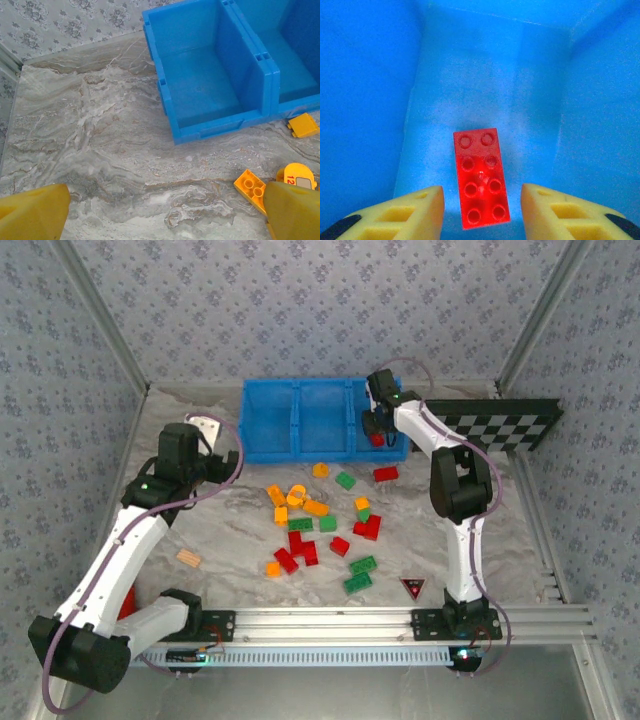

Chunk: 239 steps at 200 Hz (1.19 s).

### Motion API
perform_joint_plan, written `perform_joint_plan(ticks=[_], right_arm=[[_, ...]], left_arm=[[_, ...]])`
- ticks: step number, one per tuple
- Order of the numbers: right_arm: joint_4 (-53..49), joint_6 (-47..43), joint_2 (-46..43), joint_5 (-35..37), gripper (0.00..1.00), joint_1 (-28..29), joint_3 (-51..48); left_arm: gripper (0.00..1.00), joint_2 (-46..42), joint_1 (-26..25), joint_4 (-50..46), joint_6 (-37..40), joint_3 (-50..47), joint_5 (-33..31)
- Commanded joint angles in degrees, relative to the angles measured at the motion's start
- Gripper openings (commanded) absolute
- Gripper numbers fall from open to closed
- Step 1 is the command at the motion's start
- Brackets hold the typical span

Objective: Sort the legos into containers by color
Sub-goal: Place the lego in the container, then pick up the lego from the center of the table.

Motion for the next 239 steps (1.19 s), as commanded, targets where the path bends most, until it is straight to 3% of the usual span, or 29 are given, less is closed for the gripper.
perform_joint_plan(ticks=[1,49,128,164,215,239], right_arm=[[-3.58,-0.75,-0.91,-1.21,0.48,-0.16,2.72],[-5.70,0.13,-8.98,-3.80,0.53,-0.05,-1.89],[-3.74,7.53,-24.86,-5.94,0.66,0.32,-26.42],[1.75,8.57,-24.93,-6.72,0.75,0.15,-33.04],[5.33,7.59,-20.25,-4.73,0.97,0.21,-34.18],[6.59,7.48,-18.35,-4.51,1.00,0.39,-34.11]], left_arm=[[0.99,-0.25,-0.26,0.98,0.64,0.66,-0.61],[0.99,-1.55,-0.26,0.88,0.50,0.72,-0.54],[0.99,-3.11,-0.29,0.55,0.07,0.35,0.81],[0.99,-3.19,-0.35,0.34,0.05,0.21,1.35],[0.99,-3.81,-0.43,0.15,0.48,-0.25,0.96],[0.99,-3.68,-0.52,0.12,0.42,-0.33,0.86]])
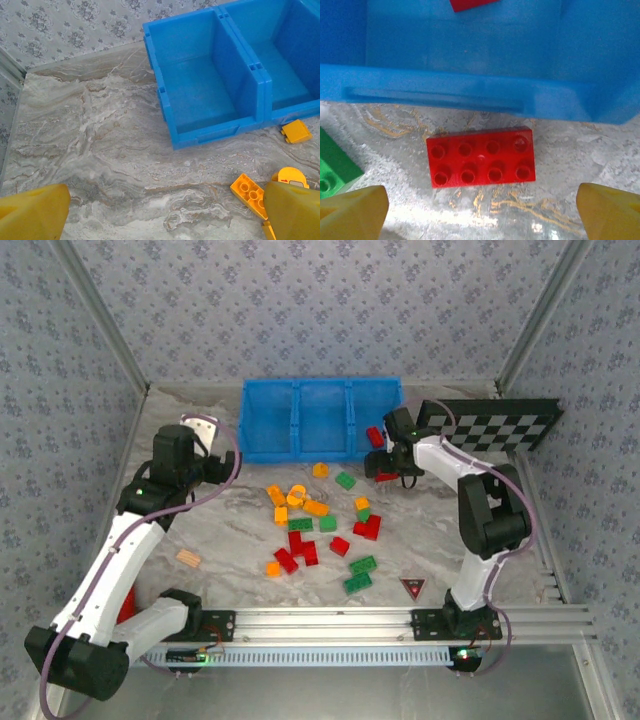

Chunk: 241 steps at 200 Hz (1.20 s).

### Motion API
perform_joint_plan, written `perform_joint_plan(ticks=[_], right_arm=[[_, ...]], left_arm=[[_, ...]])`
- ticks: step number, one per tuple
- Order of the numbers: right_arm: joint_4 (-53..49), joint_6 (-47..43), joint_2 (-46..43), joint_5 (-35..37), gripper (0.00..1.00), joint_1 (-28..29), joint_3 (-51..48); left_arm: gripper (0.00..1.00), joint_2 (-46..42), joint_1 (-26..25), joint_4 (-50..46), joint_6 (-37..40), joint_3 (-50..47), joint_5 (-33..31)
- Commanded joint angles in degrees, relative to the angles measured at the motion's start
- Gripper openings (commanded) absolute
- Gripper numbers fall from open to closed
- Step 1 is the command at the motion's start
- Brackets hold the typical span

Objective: Sort the legos into containers by color
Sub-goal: Pick up the lego from the center of the table.

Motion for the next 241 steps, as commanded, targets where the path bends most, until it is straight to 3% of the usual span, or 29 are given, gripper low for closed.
perform_joint_plan(ticks=[1,50,108,173,241], right_arm=[[1.96,-0.12,2.13,1.16,1.00,0.37,-0.51],[3.02,-1.06,4.82,4.26,0.99,1.06,-0.16],[2.57,-1.26,8.11,5.40,0.90,1.39,1.81],[0.80,-0.82,9.24,4.90,0.66,1.89,1.77],[-7.33,-0.21,0.55,4.39,0.58,3.23,2.42]], left_arm=[[0.99,-1.23,-0.50,0.15,0.48,-0.27,0.43],[0.99,-0.85,-0.50,0.25,0.53,-0.35,0.30],[0.99,-0.50,-0.51,0.15,0.76,-0.35,0.25],[0.99,-0.91,-0.59,0.48,0.86,-0.54,0.31],[0.99,-1.71,-0.58,0.26,0.97,-0.52,0.17]])
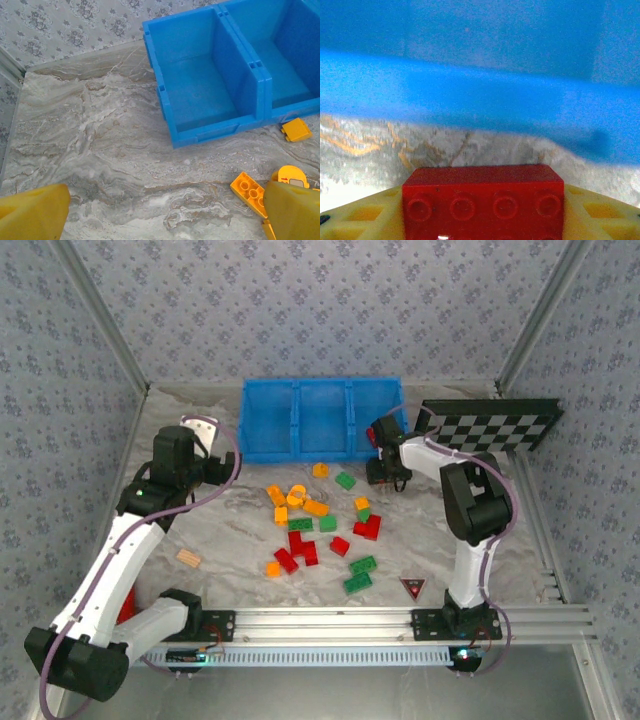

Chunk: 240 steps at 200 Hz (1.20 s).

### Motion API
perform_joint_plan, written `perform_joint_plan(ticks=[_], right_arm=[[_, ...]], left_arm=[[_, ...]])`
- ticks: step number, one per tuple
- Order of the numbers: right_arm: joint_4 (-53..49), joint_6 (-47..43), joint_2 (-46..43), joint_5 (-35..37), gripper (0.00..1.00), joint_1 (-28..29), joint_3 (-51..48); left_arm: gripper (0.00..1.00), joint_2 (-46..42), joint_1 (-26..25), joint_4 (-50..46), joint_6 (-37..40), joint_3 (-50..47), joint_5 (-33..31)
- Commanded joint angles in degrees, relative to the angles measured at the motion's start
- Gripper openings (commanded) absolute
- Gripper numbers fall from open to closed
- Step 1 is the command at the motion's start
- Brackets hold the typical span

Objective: Sort the legos into containers by color
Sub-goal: Pick up the lego from the center of the table, then place the lego in the container.

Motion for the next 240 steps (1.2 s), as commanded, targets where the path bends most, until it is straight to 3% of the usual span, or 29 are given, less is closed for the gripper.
perform_joint_plan(ticks=[1,45,163,240], right_arm=[[-6.70,0.64,-5.64,0.37,0.58,0.74,0.83],[-6.81,0.26,-7.26,1.86,0.58,0.49,7.12],[-6.94,-2.60,16.24,-0.44,0.56,-4.88,38.72],[-9.82,-3.58,27.02,-1.57,0.58,-4.74,49.09]], left_arm=[[0.99,-1.55,-0.52,0.25,0.95,-0.11,0.18],[0.99,-1.78,-0.57,0.02,0.62,0.27,0.71],[0.99,-2.27,-0.57,-0.32,0.52,0.19,0.77],[0.99,-0.46,-0.57,-0.59,0.53,0.10,0.71]])
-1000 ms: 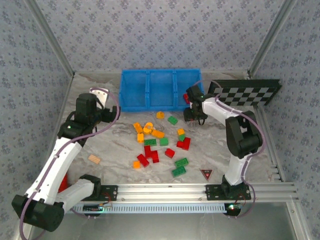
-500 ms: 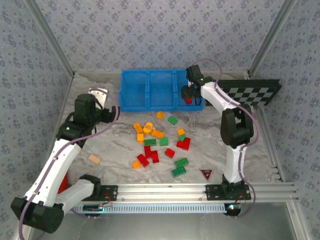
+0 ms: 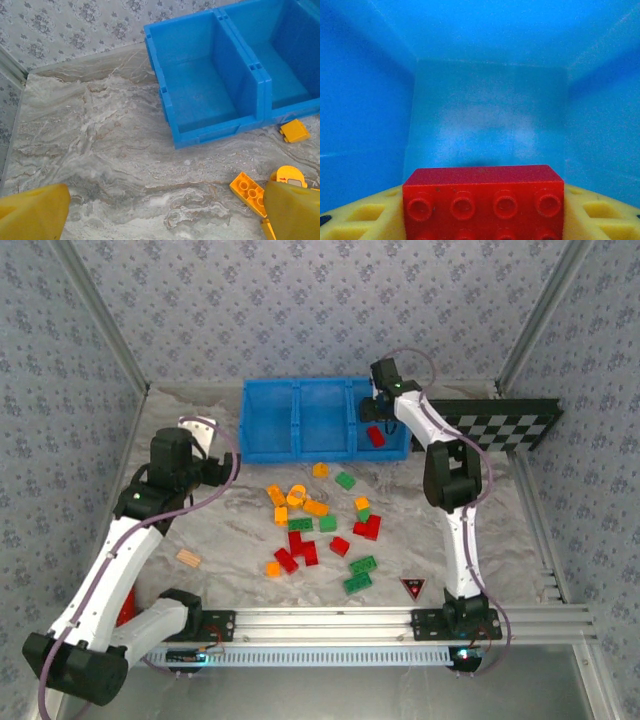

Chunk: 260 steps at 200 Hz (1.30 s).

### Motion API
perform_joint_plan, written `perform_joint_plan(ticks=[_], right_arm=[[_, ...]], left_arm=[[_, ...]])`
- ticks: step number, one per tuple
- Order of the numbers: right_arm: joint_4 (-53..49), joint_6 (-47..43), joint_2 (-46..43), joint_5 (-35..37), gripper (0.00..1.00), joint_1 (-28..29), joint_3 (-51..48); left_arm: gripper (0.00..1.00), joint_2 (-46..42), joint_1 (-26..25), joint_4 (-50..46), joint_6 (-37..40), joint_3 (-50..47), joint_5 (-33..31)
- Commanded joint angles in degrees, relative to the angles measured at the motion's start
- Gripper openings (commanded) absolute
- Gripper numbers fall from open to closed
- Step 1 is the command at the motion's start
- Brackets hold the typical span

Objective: Sort the legos into containers by color
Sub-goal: Place the lego in the container, then pick up the lego from the center of the table.

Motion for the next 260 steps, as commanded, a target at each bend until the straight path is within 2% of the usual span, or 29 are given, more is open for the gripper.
perform_joint_plan(ticks=[1,22,99,123,146,174,212,260], right_arm=[[-2.76,-0.52,2.45,-0.22,0.58,0.17,2.68],[-2.98,-0.25,3.41,-0.04,0.60,0.14,3.06],[-4.72,-0.08,0.77,-0.16,0.80,0.64,3.94],[-6.00,0.32,-1.02,0.26,0.81,1.01,3.78],[-6.39,1.04,-4.28,0.21,0.80,1.36,1.73],[-5.91,2.46,-10.19,-0.09,0.73,2.02,-3.32],[-5.73,4.54,-16.61,-2.43,0.60,2.59,-9.93],[-4.07,3.63,-29.50,-3.88,0.56,6.30,-27.61]], left_arm=[[0.99,0.54,-0.57,-0.14,0.56,0.23,0.69],[0.99,0.66,-0.57,-0.15,0.56,0.28,0.78],[0.99,0.26,-0.57,-0.02,0.49,0.68,1.05],[0.99,-0.22,-0.57,-0.22,0.42,0.93,1.40],[0.99,-0.83,-0.57,0.13,0.51,0.76,1.34],[0.99,-1.01,-0.54,0.21,0.33,0.84,1.83],[0.99,-1.53,-0.53,0.34,-0.04,0.93,2.55],[0.99,-3.00,-0.54,0.31,-0.20,0.58,2.89]])
